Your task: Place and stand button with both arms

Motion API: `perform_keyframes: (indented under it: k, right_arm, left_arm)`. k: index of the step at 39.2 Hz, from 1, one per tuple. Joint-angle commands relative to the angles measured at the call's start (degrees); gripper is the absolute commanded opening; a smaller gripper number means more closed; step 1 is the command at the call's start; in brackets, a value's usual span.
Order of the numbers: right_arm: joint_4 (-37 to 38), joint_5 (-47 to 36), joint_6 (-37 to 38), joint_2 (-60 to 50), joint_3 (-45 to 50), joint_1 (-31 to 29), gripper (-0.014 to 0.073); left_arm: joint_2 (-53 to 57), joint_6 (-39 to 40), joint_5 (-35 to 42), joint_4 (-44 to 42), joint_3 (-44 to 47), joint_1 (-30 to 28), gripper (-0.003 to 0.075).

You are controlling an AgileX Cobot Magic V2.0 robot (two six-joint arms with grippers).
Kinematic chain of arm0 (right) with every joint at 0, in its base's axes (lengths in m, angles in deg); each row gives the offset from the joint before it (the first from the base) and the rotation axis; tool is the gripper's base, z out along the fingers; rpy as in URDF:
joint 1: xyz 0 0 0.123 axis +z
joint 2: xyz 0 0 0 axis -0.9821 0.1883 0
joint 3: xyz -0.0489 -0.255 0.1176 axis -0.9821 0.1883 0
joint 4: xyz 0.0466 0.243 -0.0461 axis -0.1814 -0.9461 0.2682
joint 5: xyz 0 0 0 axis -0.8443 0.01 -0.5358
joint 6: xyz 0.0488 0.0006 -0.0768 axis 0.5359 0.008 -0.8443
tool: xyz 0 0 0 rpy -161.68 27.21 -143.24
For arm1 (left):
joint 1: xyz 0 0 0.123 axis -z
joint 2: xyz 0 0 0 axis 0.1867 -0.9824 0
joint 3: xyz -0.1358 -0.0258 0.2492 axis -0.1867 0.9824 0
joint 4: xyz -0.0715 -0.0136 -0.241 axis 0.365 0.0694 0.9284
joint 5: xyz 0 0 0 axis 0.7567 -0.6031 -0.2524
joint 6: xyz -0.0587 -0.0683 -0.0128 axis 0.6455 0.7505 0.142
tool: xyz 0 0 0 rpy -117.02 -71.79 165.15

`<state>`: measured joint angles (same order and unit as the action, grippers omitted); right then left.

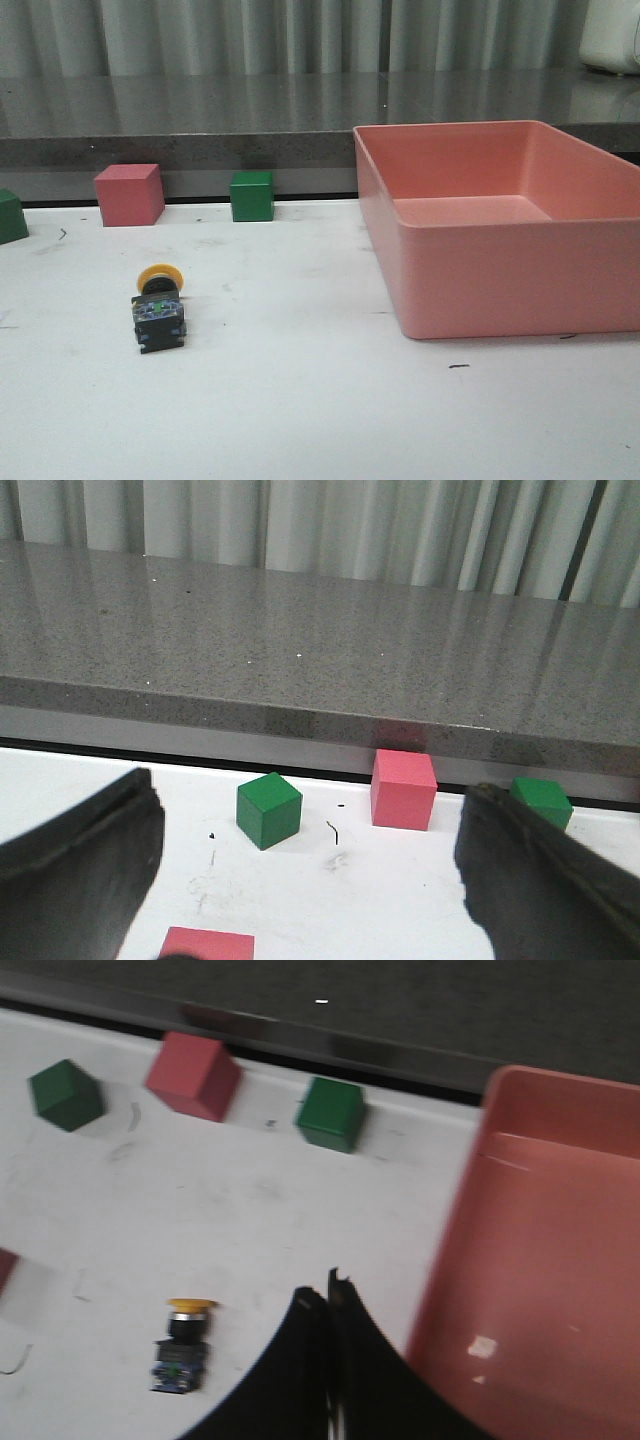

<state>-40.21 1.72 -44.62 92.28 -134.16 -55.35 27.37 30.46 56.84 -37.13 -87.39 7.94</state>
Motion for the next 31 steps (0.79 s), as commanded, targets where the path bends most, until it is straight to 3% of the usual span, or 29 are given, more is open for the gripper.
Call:
perform_keyframes:
  k: [1, 8, 15, 22, 31]
  right_arm:
    - [0.0, 4.6, -2.3, -6.6, 5.3, -5.5, -0.0062]
    - [0.5, 4.0, -4.1, -14.4, 20.4, -15.0, -0.0062]
    - [2.8, -2.9, -6.0, -23.8, 36.9, -20.3, -0.0062]
    - [9.6, -16.7, -6.0, -34.4, 54.9, -20.6, -0.0062]
    - [12.4, -39.3, -6.0, -48.9, 77.9, -20.6, -0.0062]
  left_arm:
    - [-0.7, 0.0, 4.8, 0.1, -2.3, 0.3, 0.0564]
    - [-0.7, 0.0, 4.8, 0.1, -2.3, 0.3, 0.0564]
    - [-0.7, 0.0, 4.8, 0.1, -2.3, 0.3, 0.0564]
    - [-0.7, 0.0, 4.8, 0.1, -2.3, 0.3, 0.0564]
    - [-0.7, 0.0, 4.8, 0.1, -2.3, 0.3, 0.0564]
